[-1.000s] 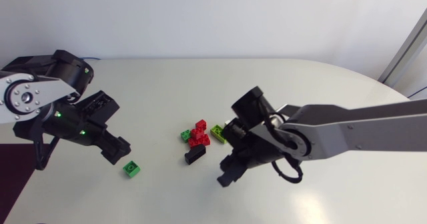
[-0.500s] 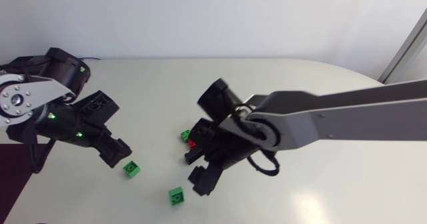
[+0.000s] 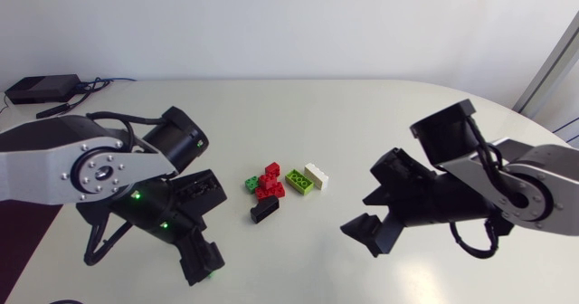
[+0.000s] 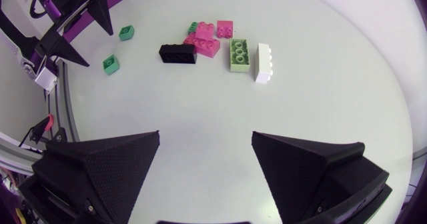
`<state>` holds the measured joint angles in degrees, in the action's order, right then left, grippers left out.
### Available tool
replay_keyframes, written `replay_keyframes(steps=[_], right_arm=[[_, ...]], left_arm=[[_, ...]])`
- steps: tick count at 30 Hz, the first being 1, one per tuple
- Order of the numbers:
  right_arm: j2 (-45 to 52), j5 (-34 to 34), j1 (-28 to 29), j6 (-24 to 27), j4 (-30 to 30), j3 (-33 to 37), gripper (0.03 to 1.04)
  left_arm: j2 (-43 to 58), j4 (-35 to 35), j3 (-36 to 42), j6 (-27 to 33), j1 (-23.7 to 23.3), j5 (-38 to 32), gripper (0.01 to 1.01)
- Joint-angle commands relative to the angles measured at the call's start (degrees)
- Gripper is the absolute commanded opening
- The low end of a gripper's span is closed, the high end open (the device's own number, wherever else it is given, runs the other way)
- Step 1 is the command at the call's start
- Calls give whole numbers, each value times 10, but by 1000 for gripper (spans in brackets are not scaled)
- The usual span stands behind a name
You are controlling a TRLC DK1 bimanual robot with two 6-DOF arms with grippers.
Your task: Sort duplo bricks by size, large to the right and small to the left
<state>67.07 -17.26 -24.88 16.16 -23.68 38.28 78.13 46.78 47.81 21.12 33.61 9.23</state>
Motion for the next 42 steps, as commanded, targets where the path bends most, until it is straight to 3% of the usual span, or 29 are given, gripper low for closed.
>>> replay_keyframes(steps=[1, 6, 18, 21, 28, 30, 33, 37, 42], right_arm=[[-24, -15, 26, 26, -8, -26, 1002], [-39, -29, 57, 41, -10, -46, 1002], [-59, -30, 63, 37, -9, -66, 1002], [-62, -30, 63, 36, -10, -70, 1000], [-71, -31, 63, 42, -12, -80, 1000], [-70, -31, 63, 43, -10, -83, 1000], [-62, -32, 62, 41, -5, -78, 1000], [-60, -31, 57, 32, -2, -72, 1000], [-66, -30, 61, 33, -4, -80, 998]], left_arm=[[11, 29, -30, 1, 6, 38, 984], [28, 67, -45, 37, -23, 141, 984], [123, 10, -54, 56, -42, 156, 979], [149, -13, -51, 51, -66, 130, 979], [151, -14, -25, 83, -190, 32, 979], [113, 9, -11, 86, -179, 47, 979], [73, 6, 22, 44, -119, 82, 979], [103, -52, 62, -13, -45, 88, 980], [169, -119, 98, -35, 4, 46, 980]])
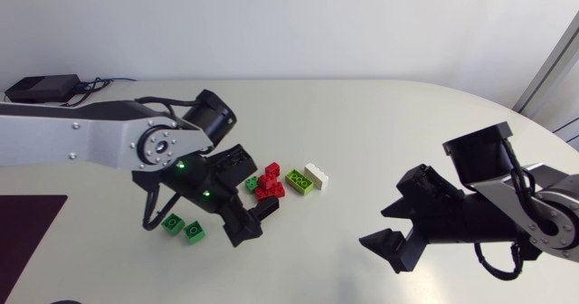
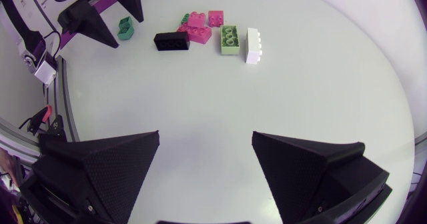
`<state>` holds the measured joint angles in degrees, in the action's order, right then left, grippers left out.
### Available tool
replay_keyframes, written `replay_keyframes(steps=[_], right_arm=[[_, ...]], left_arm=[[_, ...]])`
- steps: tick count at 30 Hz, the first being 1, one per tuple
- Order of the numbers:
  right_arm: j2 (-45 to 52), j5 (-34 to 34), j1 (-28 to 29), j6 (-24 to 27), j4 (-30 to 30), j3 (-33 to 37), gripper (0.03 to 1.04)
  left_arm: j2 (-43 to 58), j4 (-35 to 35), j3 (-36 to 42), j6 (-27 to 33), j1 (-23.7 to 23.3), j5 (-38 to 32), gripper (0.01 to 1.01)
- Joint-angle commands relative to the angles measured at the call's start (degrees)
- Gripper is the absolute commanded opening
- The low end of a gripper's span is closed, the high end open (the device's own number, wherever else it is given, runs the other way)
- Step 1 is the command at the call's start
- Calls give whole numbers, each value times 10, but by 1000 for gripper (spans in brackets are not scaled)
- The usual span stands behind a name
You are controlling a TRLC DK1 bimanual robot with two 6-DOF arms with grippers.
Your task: Sort duplo bricks by size, large to the right and small to the left
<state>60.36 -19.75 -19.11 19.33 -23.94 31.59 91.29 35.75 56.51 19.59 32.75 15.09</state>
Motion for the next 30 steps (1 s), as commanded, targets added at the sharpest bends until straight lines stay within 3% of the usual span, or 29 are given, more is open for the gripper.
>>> replay_keyframes(steps=[1, 6, 11, 13, 14, 16, 17, 25, 30], right_arm=[[0, -6, 7, 2, -1, -14, 998], [-3, -6, 16, 8, -6, -19, 998], [-8, -6, 15, 8, -12, -18, 997], [-9, -6, 16, 8, -13, -19, 997], [-9, -6, 16, 9, -13, -19, 997], [-15, -6, 17, 10, -13, -22, 997], [-17, -6, 18, 10, -14, -23, 997], [-48, -13, 67, 40, -39, -27, 997], [-79, -29, 116, 70, -72, -29, 997]], left_arm=[[54, -19, 16, -22, 16, -18, 979], [107, -68, 27, -28, 27, -81, 972], [141, -100, 37, -28, 28, -114, 897], [152, -110, 42, -31, 28, -118, 769], [156, -114, 46, -33, 28, -118, 651], [165, -122, 53, -38, 28, -120, 300], [169, -122, 55, -39, 29, -121, 270], [189, -80, 73, -40, 79, -128, 202], [209, -31, 137, -47, 108, -92, 197]])
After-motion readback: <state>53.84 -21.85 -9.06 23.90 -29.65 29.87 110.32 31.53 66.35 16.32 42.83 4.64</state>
